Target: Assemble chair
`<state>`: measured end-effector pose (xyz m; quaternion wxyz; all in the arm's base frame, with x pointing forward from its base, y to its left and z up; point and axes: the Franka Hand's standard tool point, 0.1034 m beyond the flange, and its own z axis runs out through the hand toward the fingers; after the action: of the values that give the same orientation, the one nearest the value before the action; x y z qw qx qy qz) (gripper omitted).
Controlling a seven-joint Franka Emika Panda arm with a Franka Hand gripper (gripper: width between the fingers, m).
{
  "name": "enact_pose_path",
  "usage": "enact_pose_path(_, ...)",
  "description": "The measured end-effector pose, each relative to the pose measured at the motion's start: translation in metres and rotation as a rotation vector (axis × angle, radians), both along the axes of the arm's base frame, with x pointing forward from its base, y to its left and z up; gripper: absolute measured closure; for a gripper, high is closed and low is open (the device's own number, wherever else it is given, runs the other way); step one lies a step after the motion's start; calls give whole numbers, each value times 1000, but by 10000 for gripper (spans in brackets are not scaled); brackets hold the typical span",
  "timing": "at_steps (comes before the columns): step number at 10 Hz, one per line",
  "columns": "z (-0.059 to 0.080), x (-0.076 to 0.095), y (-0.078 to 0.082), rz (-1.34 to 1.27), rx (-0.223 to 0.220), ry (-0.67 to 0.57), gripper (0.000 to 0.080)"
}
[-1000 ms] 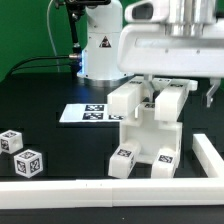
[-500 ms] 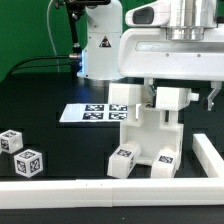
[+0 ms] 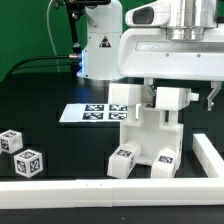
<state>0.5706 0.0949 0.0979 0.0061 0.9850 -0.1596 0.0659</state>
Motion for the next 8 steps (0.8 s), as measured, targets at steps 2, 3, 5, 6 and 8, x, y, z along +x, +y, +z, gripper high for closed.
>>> enact_pose_path(2, 1, 3, 0, 1, 0, -14, 151)
enact_pose_path(3, 1, 3, 0, 2, 0, -14, 151)
enact_pose_path(5, 4, 4, -5, 5, 10, -4, 151)
enact_pose_path(6, 11, 3, -8, -1, 20, 6, 151)
enact_pose_path(8, 26, 3, -10, -4, 33, 15, 151)
